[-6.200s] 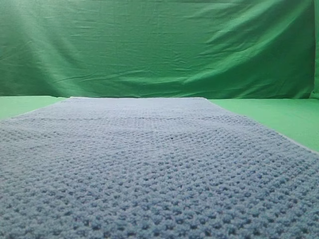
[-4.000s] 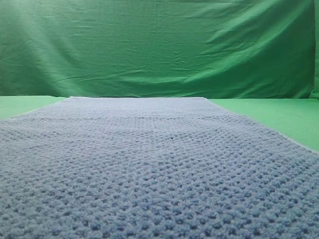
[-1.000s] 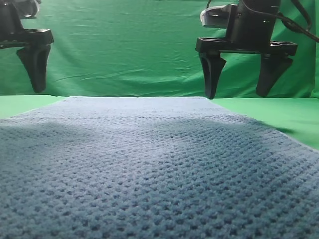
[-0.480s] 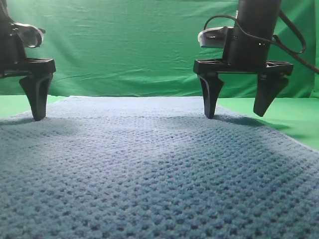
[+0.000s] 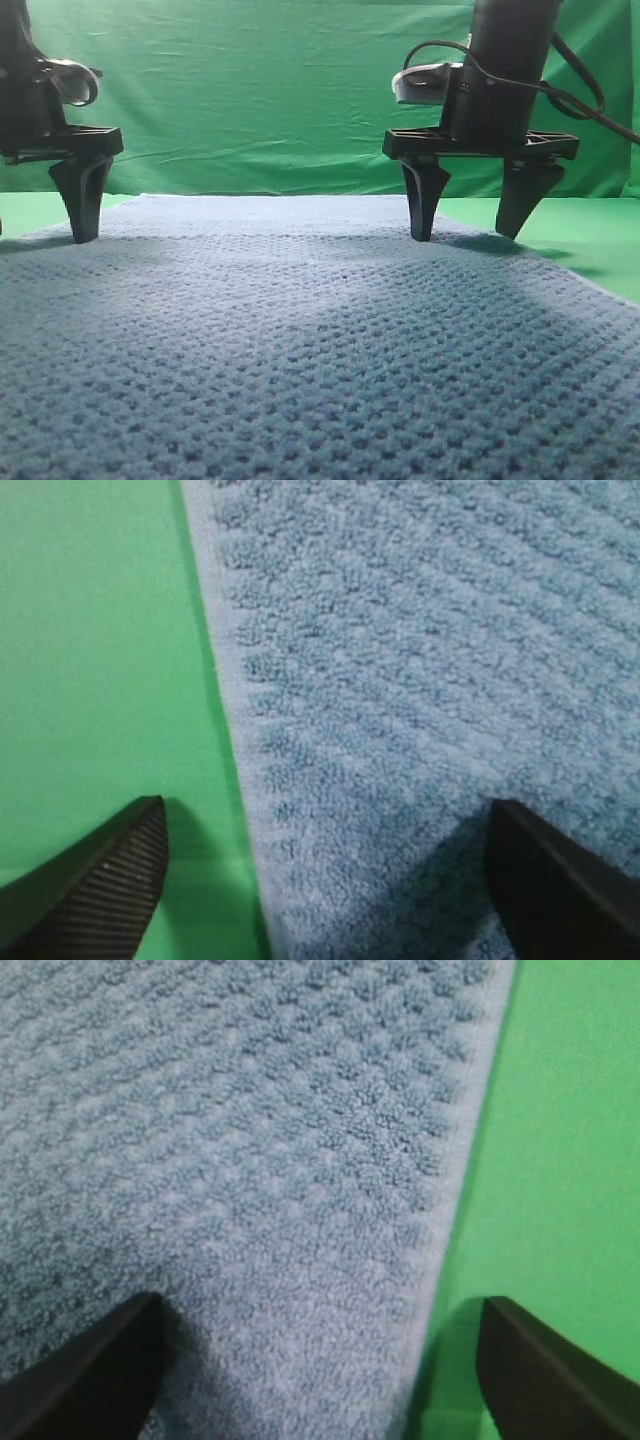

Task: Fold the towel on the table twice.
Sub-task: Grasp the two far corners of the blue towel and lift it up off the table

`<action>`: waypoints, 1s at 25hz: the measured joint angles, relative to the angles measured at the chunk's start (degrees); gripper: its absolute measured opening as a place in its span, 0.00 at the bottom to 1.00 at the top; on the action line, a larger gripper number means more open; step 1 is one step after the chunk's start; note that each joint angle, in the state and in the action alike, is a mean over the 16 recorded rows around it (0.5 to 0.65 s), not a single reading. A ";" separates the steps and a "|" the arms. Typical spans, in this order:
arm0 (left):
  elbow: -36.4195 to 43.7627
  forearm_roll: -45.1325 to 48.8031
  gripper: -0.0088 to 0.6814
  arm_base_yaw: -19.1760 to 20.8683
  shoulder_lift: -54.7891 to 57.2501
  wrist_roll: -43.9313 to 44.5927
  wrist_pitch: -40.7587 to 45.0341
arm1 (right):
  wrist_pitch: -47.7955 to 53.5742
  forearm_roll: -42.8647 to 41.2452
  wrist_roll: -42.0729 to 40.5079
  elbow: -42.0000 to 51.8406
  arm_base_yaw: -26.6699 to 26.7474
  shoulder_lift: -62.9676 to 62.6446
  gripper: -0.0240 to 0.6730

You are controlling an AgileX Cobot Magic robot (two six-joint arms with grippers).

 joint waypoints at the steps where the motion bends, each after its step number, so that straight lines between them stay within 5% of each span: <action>1: -0.33 -0.09 0.94 -0.02 0.34 0.01 0.36 | 0.05 0.00 -0.06 -0.10 0.00 0.16 0.88; 10: -3.17 -1.01 0.81 -1.26 3.73 0.08 4.04 | 0.66 0.16 -0.50 -0.90 0.02 1.56 0.78; 25: -8.95 -3.31 0.07 -3.91 6.74 0.09 10.11 | 0.43 2.31 0.05 -1.64 0.35 2.05 0.11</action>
